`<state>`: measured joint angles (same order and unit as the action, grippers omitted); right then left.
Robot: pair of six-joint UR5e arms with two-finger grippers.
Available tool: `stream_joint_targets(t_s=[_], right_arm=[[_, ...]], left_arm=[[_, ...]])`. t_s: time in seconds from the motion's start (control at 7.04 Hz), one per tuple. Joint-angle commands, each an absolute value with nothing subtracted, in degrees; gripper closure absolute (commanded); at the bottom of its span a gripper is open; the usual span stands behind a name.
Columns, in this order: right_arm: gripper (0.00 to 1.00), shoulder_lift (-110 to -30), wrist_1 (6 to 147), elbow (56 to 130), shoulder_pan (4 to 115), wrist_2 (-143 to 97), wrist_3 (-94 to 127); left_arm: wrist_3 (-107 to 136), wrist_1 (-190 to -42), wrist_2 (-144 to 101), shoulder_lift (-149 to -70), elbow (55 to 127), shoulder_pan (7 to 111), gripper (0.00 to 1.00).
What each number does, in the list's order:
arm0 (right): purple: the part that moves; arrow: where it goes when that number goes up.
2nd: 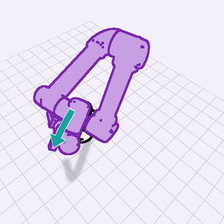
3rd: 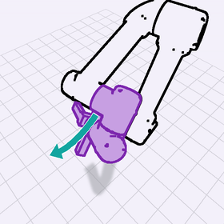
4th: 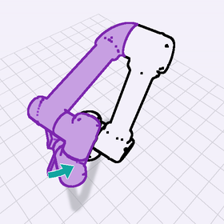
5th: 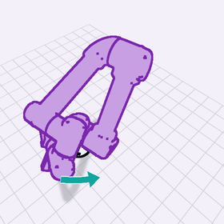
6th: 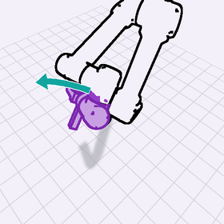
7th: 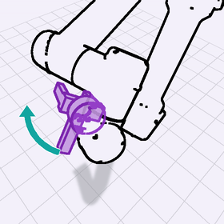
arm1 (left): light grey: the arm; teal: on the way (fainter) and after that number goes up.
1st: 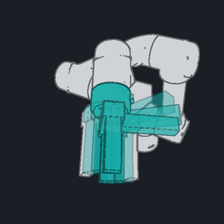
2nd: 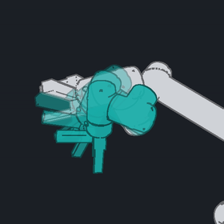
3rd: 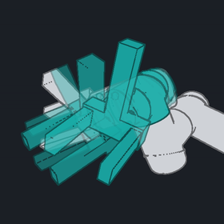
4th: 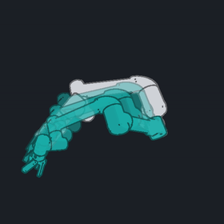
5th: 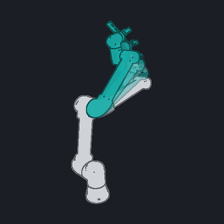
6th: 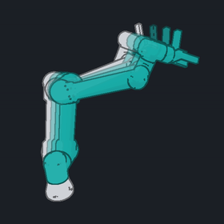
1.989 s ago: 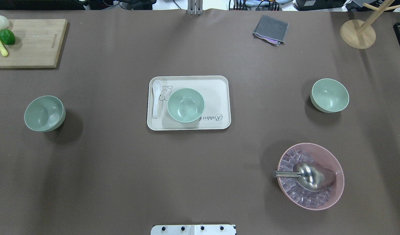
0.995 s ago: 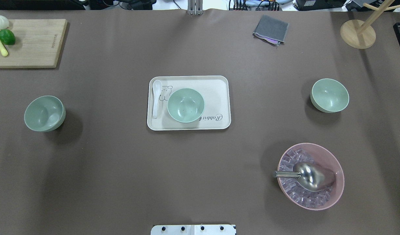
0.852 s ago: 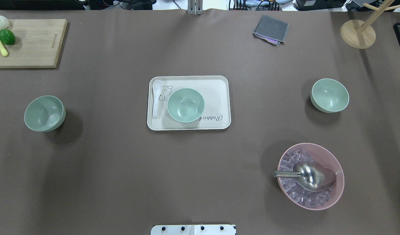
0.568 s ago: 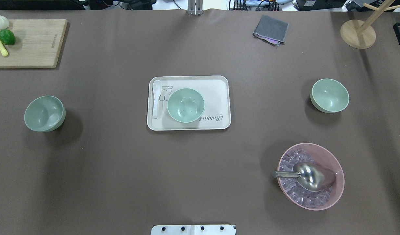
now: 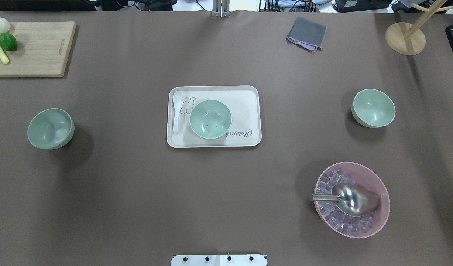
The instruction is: Stack green bowls together
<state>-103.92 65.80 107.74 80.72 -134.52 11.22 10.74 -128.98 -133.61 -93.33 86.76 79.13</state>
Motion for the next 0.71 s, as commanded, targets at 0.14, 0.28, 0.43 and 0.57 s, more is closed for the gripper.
stream_joint_targets(t_s=[0.14, 0.28, 0.43, 0.57], right_arm=[[0.0, -102.83, 65.48, 105.22, 72.61, -128.86, 22.67], [0.0, -102.83, 65.3, 105.21, 72.42, -128.41, 21.81], [0.0, -102.83, 65.3, 105.21, 72.42, -128.5, 21.01], [0.0, -102.92, 65.3, 105.29, 72.42, -128.5, 21.01]], left_arm=[[34.11, -129.9, -126.4, -95.7, 86.84, 65.07, 0.02], [36.28, -129.9, -125.08, -95.63, 87.1, 62.52, 0.02], [36.04, -129.9, -125.16, -95.02, 87.19, 62.4, 0.03], [35.69, -129.99, -125.16, -94.31, 87.27, 62.32, 0.09]])
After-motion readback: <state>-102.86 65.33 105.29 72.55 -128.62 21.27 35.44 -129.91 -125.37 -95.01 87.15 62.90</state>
